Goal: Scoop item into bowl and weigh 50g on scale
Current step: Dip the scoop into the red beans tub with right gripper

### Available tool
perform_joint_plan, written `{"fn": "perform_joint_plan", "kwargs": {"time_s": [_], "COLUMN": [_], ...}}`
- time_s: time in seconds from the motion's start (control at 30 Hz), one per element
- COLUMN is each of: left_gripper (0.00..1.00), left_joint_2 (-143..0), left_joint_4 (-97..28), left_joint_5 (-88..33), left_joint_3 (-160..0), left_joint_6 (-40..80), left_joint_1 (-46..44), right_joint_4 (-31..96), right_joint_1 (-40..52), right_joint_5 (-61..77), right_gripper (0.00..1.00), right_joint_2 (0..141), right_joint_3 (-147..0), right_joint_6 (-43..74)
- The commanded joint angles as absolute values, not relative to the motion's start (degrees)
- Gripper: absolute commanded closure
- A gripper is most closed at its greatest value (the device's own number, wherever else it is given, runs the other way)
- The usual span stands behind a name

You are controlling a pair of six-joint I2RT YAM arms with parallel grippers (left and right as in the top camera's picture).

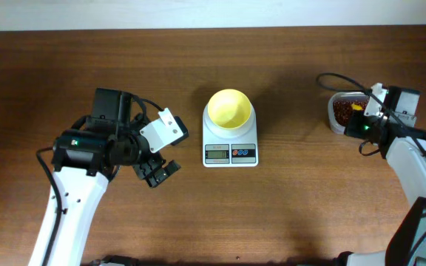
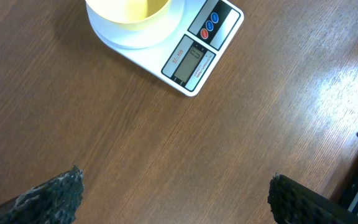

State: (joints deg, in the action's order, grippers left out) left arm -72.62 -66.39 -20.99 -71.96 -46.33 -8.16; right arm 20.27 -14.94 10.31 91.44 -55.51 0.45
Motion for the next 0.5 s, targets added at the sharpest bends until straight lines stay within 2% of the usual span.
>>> {"fn": "perform_joint_plan", "kwargs": {"time_s": [0.0, 0.47], "left_gripper": [0.01, 0.01], "left_joint_2": [-71.99, -71.99], "left_joint_4": [-66.3, -66.3], "left_joint_5": [-21.21, -21.21], "left_joint_3": [-73.01, -73.01], "left_joint_6": [-47.27, -47.27], "left_joint_1": [-7.97, -7.97], "right_joint_4": [20.97, 23.81], "right_joint_1": [-15.09, -18.09], "right_joint_5": [15.29, 18.13], "right_gripper": [0.96, 0.96], "right_joint_2": [93.17, 93.17], "right_joint_3": [-55.46, -55.46], "right_joint_6": [2.42, 15.57]}}
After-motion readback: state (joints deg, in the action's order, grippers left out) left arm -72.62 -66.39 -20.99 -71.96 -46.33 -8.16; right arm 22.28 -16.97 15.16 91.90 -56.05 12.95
